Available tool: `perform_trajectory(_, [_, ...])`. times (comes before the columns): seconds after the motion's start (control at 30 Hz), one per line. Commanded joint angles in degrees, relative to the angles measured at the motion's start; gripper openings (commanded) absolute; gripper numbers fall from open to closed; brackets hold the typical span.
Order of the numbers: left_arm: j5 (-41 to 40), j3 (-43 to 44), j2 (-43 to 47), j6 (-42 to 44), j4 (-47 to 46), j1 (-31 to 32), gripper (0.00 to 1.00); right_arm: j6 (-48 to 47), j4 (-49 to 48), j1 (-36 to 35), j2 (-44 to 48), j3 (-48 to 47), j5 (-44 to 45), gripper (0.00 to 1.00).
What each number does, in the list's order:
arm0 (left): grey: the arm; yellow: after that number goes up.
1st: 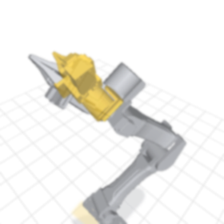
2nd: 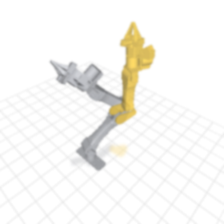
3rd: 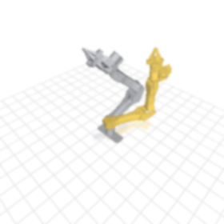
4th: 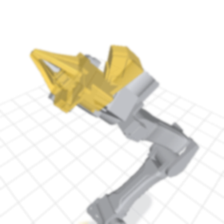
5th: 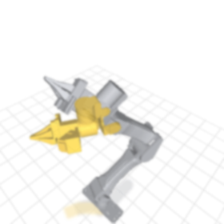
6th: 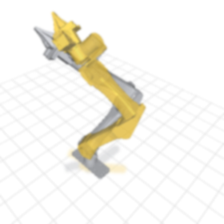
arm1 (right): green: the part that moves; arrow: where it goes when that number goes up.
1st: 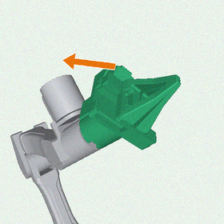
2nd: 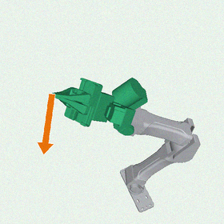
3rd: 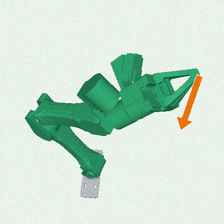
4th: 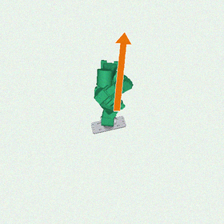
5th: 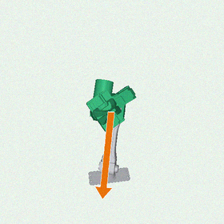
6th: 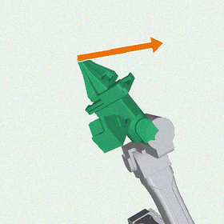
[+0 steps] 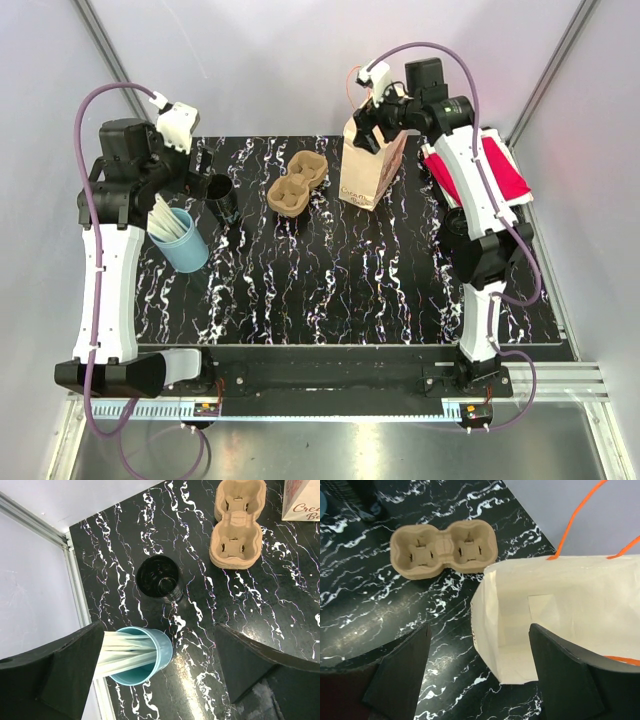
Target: Pack the takeout coffee
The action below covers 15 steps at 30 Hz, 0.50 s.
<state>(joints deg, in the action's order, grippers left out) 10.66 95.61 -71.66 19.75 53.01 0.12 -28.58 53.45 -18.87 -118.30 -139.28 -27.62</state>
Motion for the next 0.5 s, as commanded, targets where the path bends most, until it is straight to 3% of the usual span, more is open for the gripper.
perform_trajectory(0.0, [0.8, -0.1, 0.3, 1.0, -3.1, 0.0, 0.99, -3.3, -0.9, -0.2, -2.5, -2.5, 2.9, 0.84])
perform_trajectory(0.13, [1.4, -0.4, 0.0, 1.0, -3.1, 0.0, 0.99, -4.6, -0.5, -0.2, -3.6, -1.8, 3.9, 0.79])
perform_trajectory(0.47, [2.6, -1.0, -0.6, 0.8, -3.4, 0.0, 0.99, -5.9, 1.1, -0.1, -4.9, -1.2, 3.2, 0.49])
